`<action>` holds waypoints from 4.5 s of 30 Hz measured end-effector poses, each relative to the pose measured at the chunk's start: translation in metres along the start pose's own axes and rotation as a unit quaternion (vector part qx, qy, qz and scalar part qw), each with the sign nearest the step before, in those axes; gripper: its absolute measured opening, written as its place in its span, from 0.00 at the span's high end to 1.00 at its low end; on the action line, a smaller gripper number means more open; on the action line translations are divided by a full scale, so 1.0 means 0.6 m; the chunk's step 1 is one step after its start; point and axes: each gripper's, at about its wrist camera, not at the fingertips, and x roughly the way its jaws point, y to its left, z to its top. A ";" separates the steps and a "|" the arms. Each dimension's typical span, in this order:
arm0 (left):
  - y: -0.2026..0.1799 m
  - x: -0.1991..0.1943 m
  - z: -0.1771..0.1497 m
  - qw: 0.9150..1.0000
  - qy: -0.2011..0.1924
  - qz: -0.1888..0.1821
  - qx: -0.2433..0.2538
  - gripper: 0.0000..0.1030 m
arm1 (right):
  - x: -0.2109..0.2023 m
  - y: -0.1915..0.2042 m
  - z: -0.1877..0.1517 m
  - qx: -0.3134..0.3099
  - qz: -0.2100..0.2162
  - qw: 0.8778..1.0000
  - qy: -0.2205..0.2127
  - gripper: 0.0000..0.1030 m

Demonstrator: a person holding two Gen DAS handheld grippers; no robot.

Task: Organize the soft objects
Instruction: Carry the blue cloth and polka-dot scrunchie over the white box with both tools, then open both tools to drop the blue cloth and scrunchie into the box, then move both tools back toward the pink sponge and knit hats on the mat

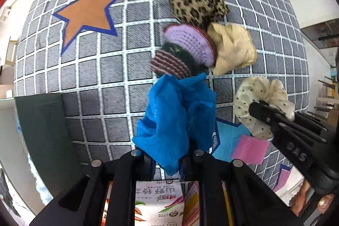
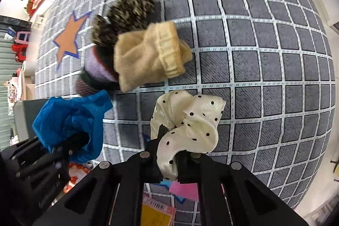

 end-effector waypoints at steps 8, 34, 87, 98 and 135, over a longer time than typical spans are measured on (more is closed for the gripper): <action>0.017 -0.081 -0.010 0.999 -0.042 0.000 0.000 0.83 | -0.062 -0.005 -0.015 0.016 0.012 0.999 -0.031 0.92; 0.181 -0.199 -0.202 0.991 -0.128 0.036 -0.022 0.82 | -0.131 0.170 -0.137 -0.011 -0.004 0.994 -0.108 0.92; 0.481 -0.142 -0.384 0.979 -0.100 -0.005 -0.178 0.79 | 0.023 0.578 -0.214 -0.258 -0.060 0.964 -0.013 0.92; 0.478 -0.132 -0.374 0.981 -0.093 -0.009 -0.171 0.78 | 0.044 0.581 -0.214 -0.261 -0.062 0.963 0.008 0.92; 0.433 -0.144 -0.345 0.984 -0.107 -0.019 -0.143 0.23 | 0.012 0.522 -0.200 -0.217 -0.051 0.975 -0.002 0.45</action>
